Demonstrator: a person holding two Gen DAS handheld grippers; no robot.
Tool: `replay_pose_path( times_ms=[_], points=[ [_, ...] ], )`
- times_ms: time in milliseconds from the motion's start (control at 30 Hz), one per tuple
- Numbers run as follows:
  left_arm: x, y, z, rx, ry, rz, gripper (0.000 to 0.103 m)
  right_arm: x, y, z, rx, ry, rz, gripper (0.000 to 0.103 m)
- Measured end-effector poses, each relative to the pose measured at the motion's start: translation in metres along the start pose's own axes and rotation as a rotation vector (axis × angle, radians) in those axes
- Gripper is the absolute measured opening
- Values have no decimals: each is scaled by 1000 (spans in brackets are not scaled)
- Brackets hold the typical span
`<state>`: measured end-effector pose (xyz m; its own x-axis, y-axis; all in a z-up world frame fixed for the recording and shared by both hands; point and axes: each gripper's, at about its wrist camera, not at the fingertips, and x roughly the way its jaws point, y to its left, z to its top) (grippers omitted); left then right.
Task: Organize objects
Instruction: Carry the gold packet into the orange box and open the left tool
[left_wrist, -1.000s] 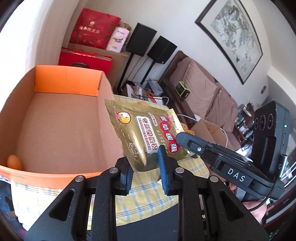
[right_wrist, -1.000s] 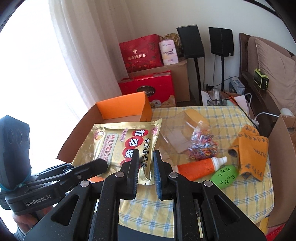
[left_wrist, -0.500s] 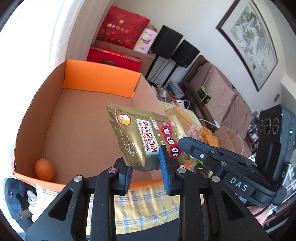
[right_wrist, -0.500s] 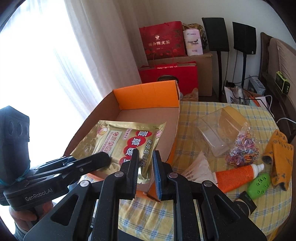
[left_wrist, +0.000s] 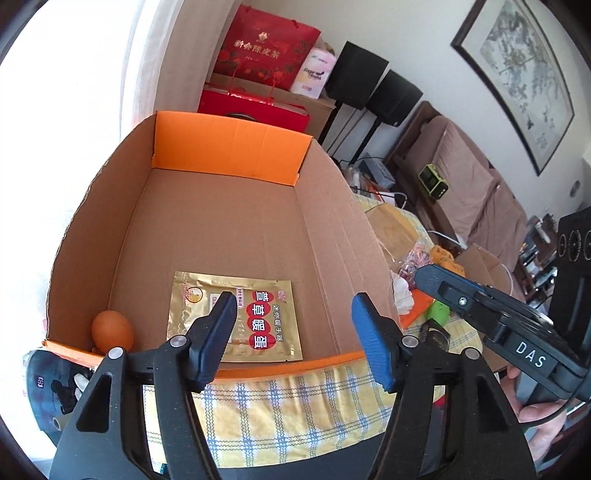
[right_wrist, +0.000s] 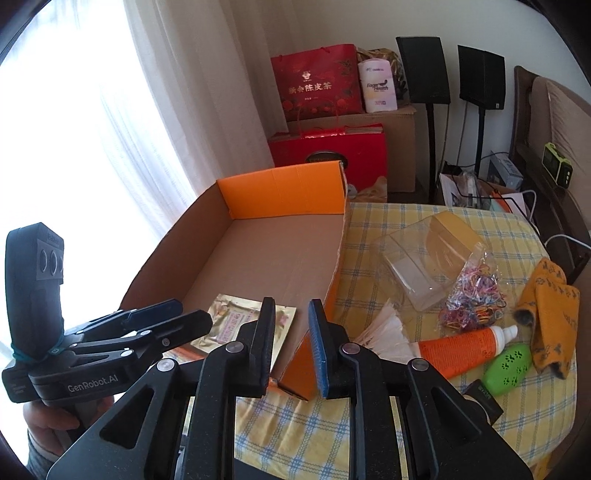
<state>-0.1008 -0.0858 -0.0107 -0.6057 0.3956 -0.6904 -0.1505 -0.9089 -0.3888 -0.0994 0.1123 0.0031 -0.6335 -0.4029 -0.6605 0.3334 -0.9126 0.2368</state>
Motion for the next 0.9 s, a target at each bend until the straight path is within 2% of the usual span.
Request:
replay_pose_path(
  times_ms=[67,133,200,267,333,433,500,533,600,800,867,900],
  points=[
    [-3,-6,0,15,-14,3,67,-6,-4,-1,7,-7,-5,29],
    [-7,-13,-1,32,-37,7,76,-12,-10,-2,16,-12,-21,37],
    [-10,-21,-2,44,-57,-1,83,-18,-16,-3,23,-19,-44,52],
    [-14,-29,-3,58,-74,-11,85,-24,-23,-3,27,-29,-74,59],
    [-16,-36,-3,67,-85,-21,92,-31,-30,-4,28,-38,-102,62],
    [-16,-45,-4,71,-94,-54,93,-39,-41,-6,38,-48,-135,70],
    [-15,-49,-4,69,-89,-78,93,-45,-51,-7,54,-51,-146,72],
    [-13,-51,-4,65,-78,-107,93,-47,-56,-8,63,-52,-153,73],
    [-10,-54,-5,50,-56,-176,93,-52,-65,-11,76,-51,-170,81],
    [-6,-70,-9,67,-57,-187,94,-66,-90,-20,126,-59,-215,85],
    [-6,-75,-11,74,-58,-190,102,-69,-98,-24,135,-53,-235,85],
    [-6,-77,-12,79,-60,-196,103,-70,-101,-26,141,-52,-242,86]
  ],
)
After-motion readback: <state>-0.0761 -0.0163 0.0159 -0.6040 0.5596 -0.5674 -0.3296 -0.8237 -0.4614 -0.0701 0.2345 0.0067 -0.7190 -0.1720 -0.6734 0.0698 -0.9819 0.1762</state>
